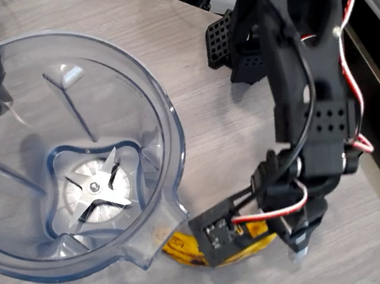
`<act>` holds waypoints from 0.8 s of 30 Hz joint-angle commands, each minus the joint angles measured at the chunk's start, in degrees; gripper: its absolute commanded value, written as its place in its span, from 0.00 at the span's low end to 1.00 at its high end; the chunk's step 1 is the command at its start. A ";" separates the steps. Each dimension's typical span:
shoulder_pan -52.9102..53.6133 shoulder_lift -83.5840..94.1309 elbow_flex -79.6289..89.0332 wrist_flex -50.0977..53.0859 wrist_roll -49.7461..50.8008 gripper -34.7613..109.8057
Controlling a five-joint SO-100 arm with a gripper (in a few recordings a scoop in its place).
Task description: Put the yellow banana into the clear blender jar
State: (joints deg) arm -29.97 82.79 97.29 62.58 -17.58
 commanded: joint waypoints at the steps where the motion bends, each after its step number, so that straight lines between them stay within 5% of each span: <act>1: 0.09 -1.76 -4.04 -0.88 -0.53 0.45; 24: 4.13 6.77 -8.44 8.09 -3.60 0.45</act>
State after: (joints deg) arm -27.69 90.18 91.58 71.63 -20.13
